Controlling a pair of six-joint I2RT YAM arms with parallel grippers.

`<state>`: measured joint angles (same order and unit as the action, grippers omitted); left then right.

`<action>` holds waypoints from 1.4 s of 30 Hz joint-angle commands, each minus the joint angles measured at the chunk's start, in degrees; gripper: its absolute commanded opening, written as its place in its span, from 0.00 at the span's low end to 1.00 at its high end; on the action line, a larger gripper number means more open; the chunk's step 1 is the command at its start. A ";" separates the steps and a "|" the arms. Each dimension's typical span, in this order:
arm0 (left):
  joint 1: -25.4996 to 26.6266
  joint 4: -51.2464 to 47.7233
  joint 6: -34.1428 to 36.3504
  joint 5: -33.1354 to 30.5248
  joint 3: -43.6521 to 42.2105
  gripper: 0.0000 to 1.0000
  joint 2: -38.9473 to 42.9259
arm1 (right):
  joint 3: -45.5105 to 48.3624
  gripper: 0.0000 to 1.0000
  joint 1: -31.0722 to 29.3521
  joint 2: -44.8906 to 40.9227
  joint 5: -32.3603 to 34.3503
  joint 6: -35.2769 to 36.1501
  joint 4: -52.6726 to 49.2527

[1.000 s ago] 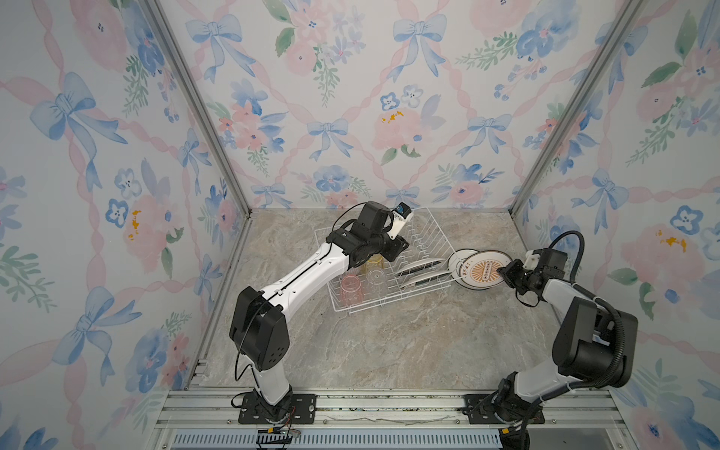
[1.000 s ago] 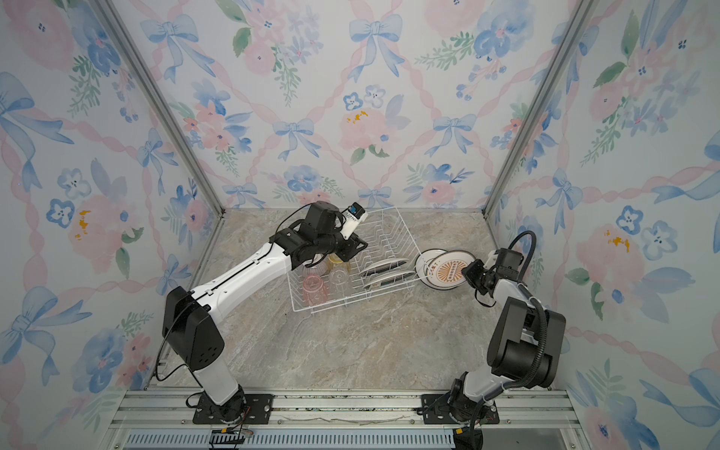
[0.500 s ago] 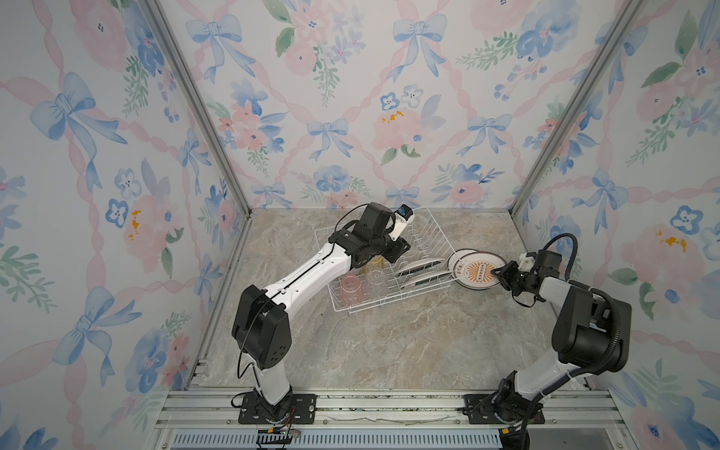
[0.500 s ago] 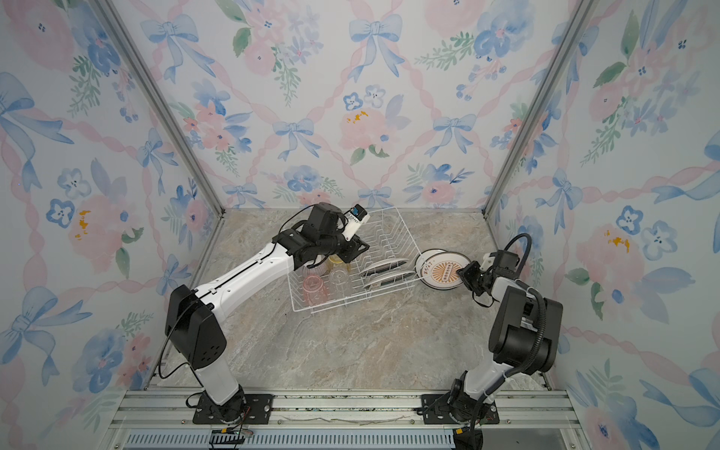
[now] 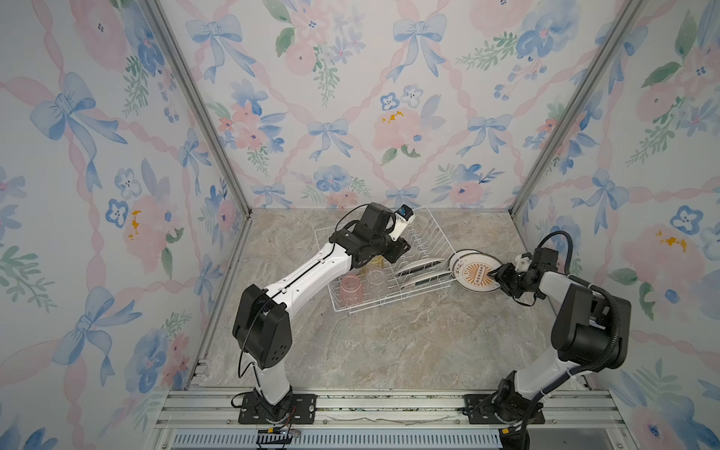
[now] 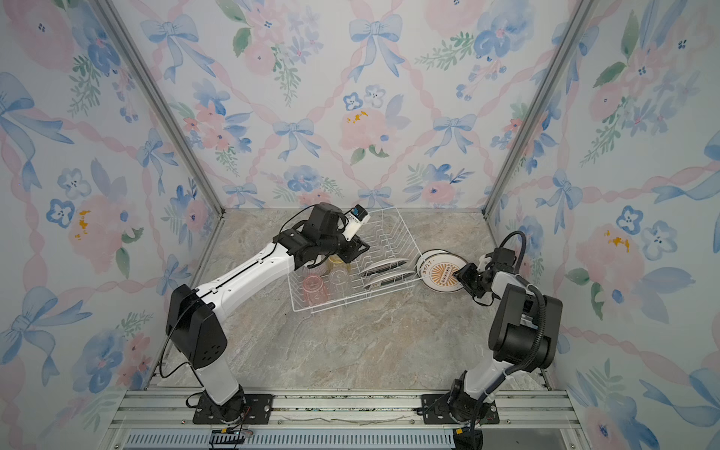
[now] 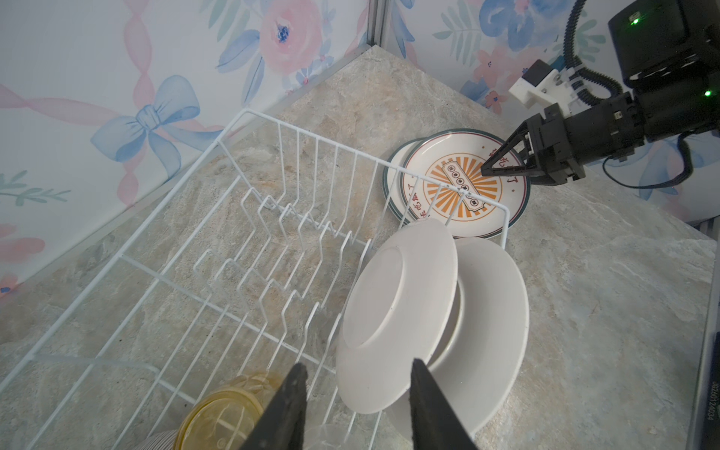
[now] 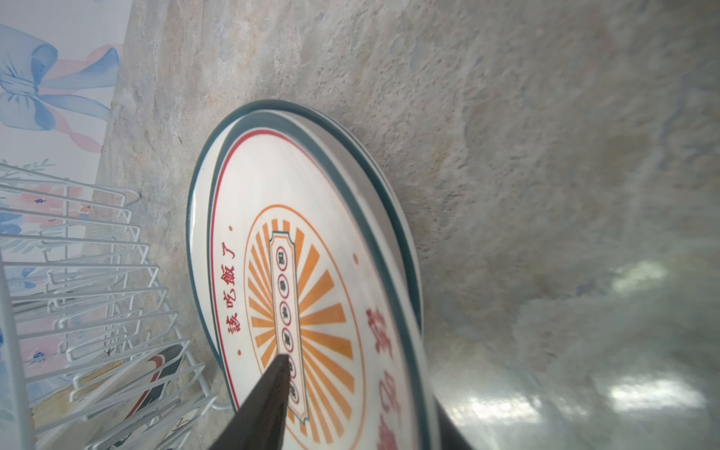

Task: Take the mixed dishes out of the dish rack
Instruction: 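Lower the sunburst plate with the right gripper onto the green-rimmed plate stack, then press the plate flat on the stack and open the right gripper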

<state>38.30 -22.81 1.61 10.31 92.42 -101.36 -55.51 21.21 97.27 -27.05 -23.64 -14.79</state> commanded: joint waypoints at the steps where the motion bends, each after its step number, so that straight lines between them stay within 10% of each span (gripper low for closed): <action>1: 0.37 -0.75 1.55 0.88 0.55 0.40 -1.03 | -2.33 0.48 -0.91 -0.50 6.72 4.13 -8.13; 42: 4.89 -7.22 7.72 -4.99 1.51 0.41 -2.52 | -7.21 0.62 -3.86 -2.07 16.27 6.81 -14.21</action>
<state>41.41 -27.73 6.44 8.12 92.44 -102.76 -63.33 15.22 100.18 -10.85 -17.32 -27.40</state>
